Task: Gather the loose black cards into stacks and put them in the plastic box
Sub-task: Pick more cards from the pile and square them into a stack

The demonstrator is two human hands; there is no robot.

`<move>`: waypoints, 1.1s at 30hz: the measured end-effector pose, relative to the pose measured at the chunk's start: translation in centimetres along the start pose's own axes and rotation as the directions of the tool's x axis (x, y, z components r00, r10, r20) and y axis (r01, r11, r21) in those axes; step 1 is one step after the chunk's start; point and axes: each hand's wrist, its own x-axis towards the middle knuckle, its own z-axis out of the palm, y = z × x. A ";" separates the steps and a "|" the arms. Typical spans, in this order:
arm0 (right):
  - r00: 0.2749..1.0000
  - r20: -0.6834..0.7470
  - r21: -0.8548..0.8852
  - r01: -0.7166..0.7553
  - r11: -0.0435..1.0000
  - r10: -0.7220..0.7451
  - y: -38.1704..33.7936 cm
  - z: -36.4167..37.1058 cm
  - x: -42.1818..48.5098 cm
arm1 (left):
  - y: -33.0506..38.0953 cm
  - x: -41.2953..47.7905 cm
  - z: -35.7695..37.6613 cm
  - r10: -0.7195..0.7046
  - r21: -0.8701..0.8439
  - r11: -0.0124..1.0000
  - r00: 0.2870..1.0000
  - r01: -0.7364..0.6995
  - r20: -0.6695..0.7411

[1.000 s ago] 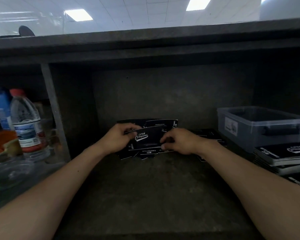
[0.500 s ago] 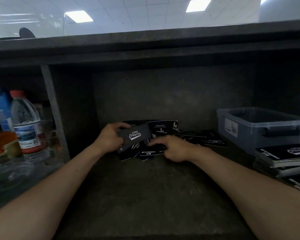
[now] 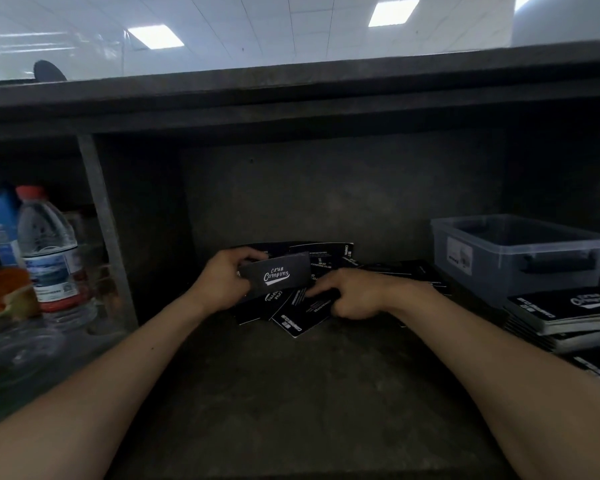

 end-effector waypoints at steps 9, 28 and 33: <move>0.995 -0.096 0.063 0.010 0.998 -0.004 1.6 -0.7 -0.1 | 0.2 -0.1 1.0 0.081 -0.036 0.996 0.987 -0.076 0.139; 0.991 -0.043 0.227 -0.117 0.967 0.130 1.8 -1.6 -0.4 | -0.2 -0.2 0.7 0.127 -0.057 0.992 0.935 -0.114 0.332; 0.993 -0.033 0.237 -0.103 0.966 0.115 1.7 -1.6 -0.9 | -0.1 -0.2 0.6 0.143 -0.033 0.990 0.928 -0.140 0.343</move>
